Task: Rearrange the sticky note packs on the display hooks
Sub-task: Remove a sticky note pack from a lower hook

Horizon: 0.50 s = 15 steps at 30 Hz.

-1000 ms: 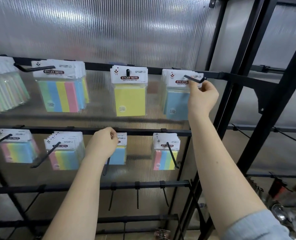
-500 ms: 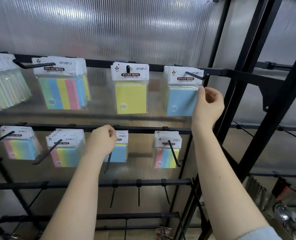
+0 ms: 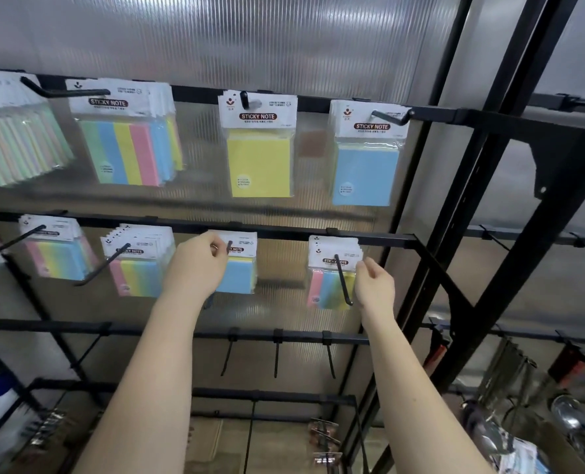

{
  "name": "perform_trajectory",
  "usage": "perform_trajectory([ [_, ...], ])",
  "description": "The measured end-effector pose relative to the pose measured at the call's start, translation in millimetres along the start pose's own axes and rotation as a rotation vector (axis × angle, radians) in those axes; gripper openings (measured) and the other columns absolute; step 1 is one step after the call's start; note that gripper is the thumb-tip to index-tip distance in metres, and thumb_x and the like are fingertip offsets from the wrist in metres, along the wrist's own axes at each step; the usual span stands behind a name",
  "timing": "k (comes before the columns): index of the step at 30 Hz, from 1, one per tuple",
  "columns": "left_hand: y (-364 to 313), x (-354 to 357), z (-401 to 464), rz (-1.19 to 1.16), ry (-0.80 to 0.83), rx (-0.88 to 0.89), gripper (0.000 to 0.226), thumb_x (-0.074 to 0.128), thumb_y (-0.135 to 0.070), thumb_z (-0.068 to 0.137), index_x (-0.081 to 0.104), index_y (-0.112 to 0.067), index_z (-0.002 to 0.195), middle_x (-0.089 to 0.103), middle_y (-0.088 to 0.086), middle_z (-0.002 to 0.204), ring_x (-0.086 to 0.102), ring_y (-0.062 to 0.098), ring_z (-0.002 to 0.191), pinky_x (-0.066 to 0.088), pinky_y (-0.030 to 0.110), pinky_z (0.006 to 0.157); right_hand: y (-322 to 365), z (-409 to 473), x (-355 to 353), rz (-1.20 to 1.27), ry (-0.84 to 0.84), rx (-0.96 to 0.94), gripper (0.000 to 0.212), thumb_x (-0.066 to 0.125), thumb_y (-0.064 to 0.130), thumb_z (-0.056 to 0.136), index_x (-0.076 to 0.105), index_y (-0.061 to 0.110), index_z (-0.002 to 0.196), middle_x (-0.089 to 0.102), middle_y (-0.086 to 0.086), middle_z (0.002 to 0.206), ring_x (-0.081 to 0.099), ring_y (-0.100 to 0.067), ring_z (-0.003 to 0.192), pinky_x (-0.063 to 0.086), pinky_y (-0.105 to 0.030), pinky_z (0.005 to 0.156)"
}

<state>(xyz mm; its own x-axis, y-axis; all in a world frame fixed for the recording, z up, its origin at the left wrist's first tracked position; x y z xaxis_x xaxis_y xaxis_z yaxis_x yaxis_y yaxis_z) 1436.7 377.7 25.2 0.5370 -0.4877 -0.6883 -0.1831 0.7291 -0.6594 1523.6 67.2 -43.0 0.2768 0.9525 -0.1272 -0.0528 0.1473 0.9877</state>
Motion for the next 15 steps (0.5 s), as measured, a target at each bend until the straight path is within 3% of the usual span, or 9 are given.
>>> perform_trajectory([
  [1,2.2,-1.0,-2.8,-0.008,-0.012,-0.006,0.013,0.047,-0.018,0.093,0.060,-0.020,0.091,0.062,0.001,0.091,0.057,0.024,0.087,0.047,0.034,0.076,-0.2,-1.5,1.3,-0.012,0.006,-0.014,0.025,0.044,0.018,0.098,0.066,0.010,0.108,0.058,0.013,0.080,0.056,-0.008,0.076,0.037,-0.013,0.066],
  [4,11.4,-2.7,-10.7,-0.010,-0.035,-0.038,0.014,0.046,-0.017,0.093,0.058,-0.022,0.089,0.058,-0.006,0.081,0.053,0.016,0.073,0.040,0.028,0.060,-2.2,-7.2,4.9,-0.051,0.052,-0.069,0.024,0.042,0.019,0.099,0.066,0.017,0.100,0.065,0.009,0.086,0.058,-0.002,0.079,0.038,-0.015,0.060],
  [7,19.2,-2.5,-15.6,0.010,-0.032,-0.052,0.014,0.046,-0.017,0.093,0.060,-0.020,0.092,0.055,-0.007,0.081,0.052,0.015,0.077,0.037,0.028,0.063,-1.3,-14.6,4.6,-0.034,0.055,-0.110,0.020,0.045,0.023,0.099,0.065,0.024,0.103,0.065,0.012,0.092,0.060,-0.001,0.086,0.039,-0.012,0.062],
  [10,23.7,-3.4,-17.6,0.020,-0.028,-0.052,0.016,0.046,-0.019,0.094,0.061,-0.017,0.096,0.053,-0.008,0.081,0.053,0.016,0.082,0.038,0.030,0.066,-6.2,-16.7,-3.4,-0.066,-0.057,-0.064,0.027,0.052,0.026,0.096,0.061,0.010,0.116,0.062,0.002,0.106,0.057,-0.011,0.097,0.040,-0.012,0.070],
  [12,24.8,-5.6,-17.0,0.023,-0.030,-0.052,0.017,0.045,-0.019,0.094,0.062,-0.017,0.096,0.054,-0.008,0.082,0.053,0.017,0.083,0.038,0.030,0.068,-11.5,-18.2,-5.4,-0.056,-0.104,-0.019,0.022,0.056,0.024,0.094,0.060,0.008,0.108,0.060,-0.001,0.100,0.055,-0.014,0.090,0.039,-0.011,0.064],
  [15,27.2,-9.1,-14.2,0.028,-0.033,-0.047,0.016,0.046,-0.019,0.094,0.062,-0.018,0.098,0.055,-0.006,0.085,0.052,0.016,0.082,0.037,0.029,0.067,-20.0,-19.3,4.0,0.016,-0.040,0.043,0.018,0.057,0.024,0.092,0.062,0.008,0.097,0.061,-0.002,0.090,0.055,-0.016,0.080,0.041,-0.024,0.068],
])
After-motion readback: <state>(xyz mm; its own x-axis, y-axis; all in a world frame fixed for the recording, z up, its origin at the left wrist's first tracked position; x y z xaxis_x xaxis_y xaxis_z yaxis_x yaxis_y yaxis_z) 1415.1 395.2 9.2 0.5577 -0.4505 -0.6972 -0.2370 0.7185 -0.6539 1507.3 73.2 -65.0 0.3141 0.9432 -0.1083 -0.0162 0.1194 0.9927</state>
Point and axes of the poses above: each hand's wrist, its own z-axis towards the middle knuckle, its own x-axis out of the palm, y = z × x, the point moved 10 cm from there along z, towards the middle knuckle
